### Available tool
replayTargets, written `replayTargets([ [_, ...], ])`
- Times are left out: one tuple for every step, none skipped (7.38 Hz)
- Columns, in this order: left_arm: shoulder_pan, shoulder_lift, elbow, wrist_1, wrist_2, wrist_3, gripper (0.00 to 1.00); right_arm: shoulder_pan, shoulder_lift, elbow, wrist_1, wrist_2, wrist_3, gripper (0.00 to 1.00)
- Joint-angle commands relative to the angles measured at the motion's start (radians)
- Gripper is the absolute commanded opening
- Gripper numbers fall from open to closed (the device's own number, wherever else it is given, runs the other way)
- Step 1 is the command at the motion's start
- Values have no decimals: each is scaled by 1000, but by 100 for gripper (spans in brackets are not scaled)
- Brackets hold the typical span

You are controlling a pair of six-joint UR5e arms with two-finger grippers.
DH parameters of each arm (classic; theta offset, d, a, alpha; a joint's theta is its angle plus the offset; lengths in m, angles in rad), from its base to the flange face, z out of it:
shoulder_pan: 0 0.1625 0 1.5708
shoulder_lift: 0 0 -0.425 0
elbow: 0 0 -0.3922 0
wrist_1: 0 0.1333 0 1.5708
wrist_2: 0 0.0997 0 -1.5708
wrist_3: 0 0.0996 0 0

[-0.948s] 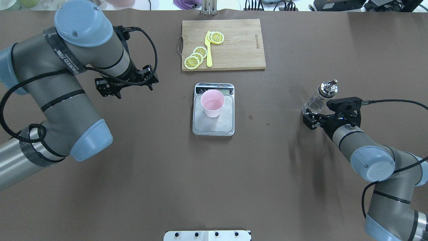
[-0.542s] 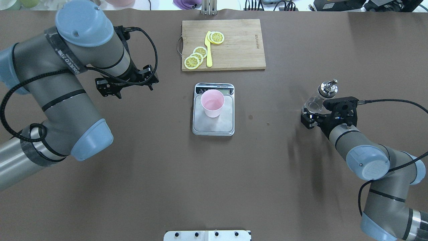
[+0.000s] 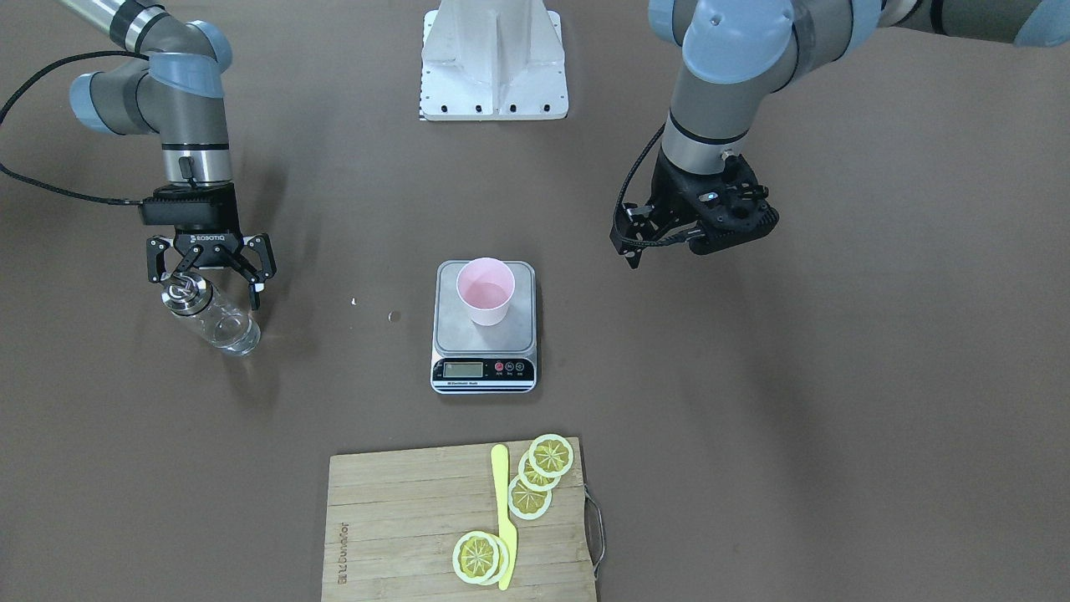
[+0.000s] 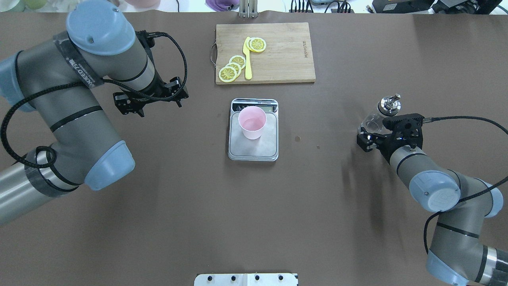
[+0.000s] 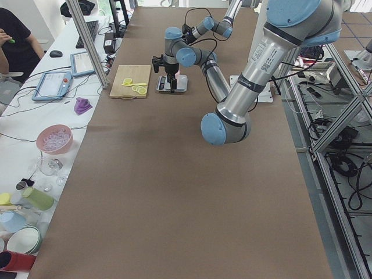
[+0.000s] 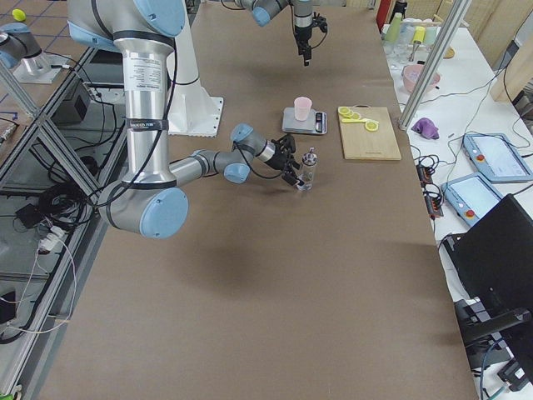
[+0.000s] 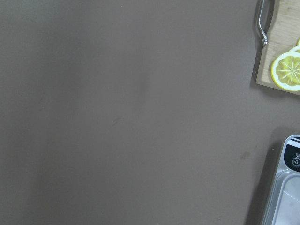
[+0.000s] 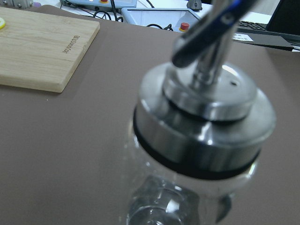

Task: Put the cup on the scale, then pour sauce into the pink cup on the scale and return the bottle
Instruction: 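Close the right gripper around the sauce bottle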

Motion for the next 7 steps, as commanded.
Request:
replayTargets([
  [2,1,1,-1,0,1,98,13,3,-9,0,1,-3,98],
  [2,1,1,-1,0,1,98,20,9,-29,6,1,-5,98],
  [2,1,1,-1,0,1,98,29,43,-52,6,3,-6,98],
  [0,1,1,-1,0,1,98,29,48,-56,6,3,-8,98],
  [0,1,1,-1,0,1,98,29,49,-56,6,3,-8,98],
  [0,3,1,-1,0,1,98,27,51,-56,7,4,-8,96],
  [0,3,1,-1,0,1,98,30,58,-56,7,3,-8,95],
])
